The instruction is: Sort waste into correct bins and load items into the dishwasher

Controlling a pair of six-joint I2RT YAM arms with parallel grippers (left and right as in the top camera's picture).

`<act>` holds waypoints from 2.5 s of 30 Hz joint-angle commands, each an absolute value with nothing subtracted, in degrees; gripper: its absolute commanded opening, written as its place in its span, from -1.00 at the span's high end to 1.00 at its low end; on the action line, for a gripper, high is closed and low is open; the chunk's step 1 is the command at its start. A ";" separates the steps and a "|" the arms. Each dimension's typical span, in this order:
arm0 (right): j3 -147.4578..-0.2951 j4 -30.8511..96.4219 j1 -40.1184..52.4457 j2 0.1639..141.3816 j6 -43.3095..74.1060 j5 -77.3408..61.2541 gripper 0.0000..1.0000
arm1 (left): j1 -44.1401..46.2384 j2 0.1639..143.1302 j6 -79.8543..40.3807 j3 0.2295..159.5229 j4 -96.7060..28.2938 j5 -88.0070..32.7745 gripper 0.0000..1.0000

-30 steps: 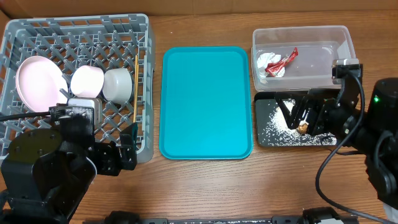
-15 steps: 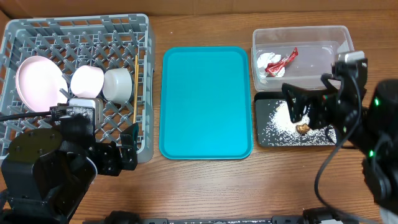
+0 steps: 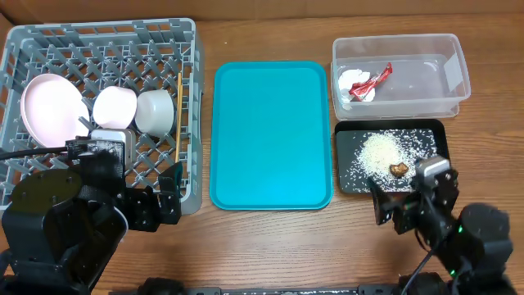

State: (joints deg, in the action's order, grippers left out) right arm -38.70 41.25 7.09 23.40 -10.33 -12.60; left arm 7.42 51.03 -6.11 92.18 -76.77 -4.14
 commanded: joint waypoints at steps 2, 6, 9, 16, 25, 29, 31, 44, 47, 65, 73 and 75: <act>-28.21 36.60 6.68 13.28 -10.94 -12.03 -1.00 | 7.20 50.74 -7.31 92.01 -76.69 -4.86 -1.00; -20.29 33.23 6.68 6.63 -10.94 -12.03 -1.00 | 7.20 50.74 -7.31 92.01 -76.69 -4.86 -1.00; -14.46 28.84 6.68 2.17 -10.92 -12.05 -1.00 | 7.20 50.74 -7.31 92.01 -76.69 -4.86 -1.00; -4.89 15.05 6.70 0.16 -10.79 -12.03 -1.00 | 7.20 50.74 -7.31 92.01 -76.69 -4.86 -1.00; -0.43 3.44 6.79 0.16 -10.74 -11.84 -1.00 | 7.20 50.74 -7.31 92.01 -76.69 -4.86 -1.00; -0.45 3.46 6.79 0.16 -10.74 -11.79 -1.00 | 7.20 50.74 -7.31 92.01 -76.69 -4.86 -0.99; -0.45 3.46 6.79 0.16 -10.76 -11.79 -1.00 | 7.20 50.74 -7.31 92.01 -76.69 -4.86 -1.00; -0.45 3.46 6.79 0.16 -10.76 -11.79 -1.00 | 7.20 50.74 -7.31 92.01 -76.69 -4.86 -1.00; -0.45 3.46 6.79 0.16 -10.74 -11.79 -1.00 | 7.20 50.74 -7.31 92.01 -76.69 -4.86 -1.00; -0.45 3.46 6.79 0.16 -10.74 -11.79 -1.00 | 0.01 26.83 -3.40 51.35 -35.00 -1.17 -1.00; -0.45 3.46 6.79 0.16 -10.76 -11.79 -1.00 | 0.03 10.07 -3.86 27.05 -19.46 -5.56 -1.00; -0.45 3.46 6.79 0.16 -10.74 -11.79 -1.00 | 0.01 6.33 -3.84 22.28 -16.60 -5.61 -1.00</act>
State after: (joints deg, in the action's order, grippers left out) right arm -1.06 3.88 7.05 0.80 -10.57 -12.43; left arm 0.32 10.72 -4.32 27.42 -18.94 -3.79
